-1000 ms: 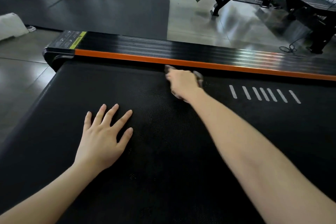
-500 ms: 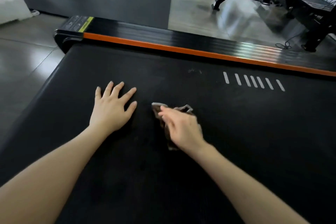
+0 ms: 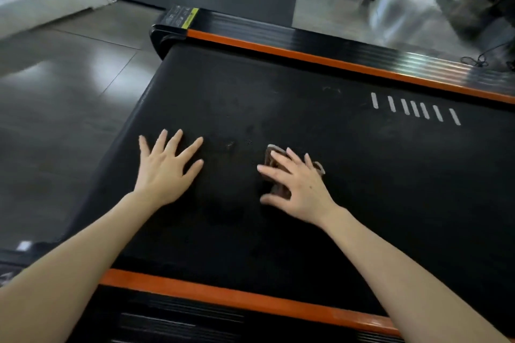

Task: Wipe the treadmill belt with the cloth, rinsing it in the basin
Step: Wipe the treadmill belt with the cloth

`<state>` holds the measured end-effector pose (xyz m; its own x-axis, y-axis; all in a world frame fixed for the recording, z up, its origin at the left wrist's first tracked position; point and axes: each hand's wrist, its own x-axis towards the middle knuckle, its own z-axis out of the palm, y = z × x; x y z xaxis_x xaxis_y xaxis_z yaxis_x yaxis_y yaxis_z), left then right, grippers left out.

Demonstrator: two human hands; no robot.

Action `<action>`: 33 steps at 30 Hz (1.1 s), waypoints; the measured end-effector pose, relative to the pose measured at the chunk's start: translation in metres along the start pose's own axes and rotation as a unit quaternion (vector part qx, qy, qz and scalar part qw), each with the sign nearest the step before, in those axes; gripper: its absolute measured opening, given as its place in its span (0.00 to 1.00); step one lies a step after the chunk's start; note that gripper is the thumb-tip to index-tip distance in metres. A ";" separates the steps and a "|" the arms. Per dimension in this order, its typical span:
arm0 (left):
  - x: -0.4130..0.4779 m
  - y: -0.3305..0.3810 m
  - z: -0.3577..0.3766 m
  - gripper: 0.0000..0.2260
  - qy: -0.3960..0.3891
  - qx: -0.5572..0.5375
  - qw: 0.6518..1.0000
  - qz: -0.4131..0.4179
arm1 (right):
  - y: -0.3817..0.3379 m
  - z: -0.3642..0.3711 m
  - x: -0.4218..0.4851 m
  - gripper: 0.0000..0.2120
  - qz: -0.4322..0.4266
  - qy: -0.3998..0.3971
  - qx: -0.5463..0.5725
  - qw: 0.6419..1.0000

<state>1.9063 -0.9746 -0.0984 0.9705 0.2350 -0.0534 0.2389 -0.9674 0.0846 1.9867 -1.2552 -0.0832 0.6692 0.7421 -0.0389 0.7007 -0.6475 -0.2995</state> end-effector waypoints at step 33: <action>-0.003 -0.015 0.018 0.27 0.062 -0.005 0.998 0.021 | -0.055 0.037 0.058 0.11 -0.207 0.111 -0.026 0.972</action>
<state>1.8992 -0.9629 -0.1177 0.9759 0.2055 0.0738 0.1984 -0.9757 0.0932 1.9782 -1.1700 -0.1048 0.3598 0.8889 0.2836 0.9290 -0.3133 -0.1969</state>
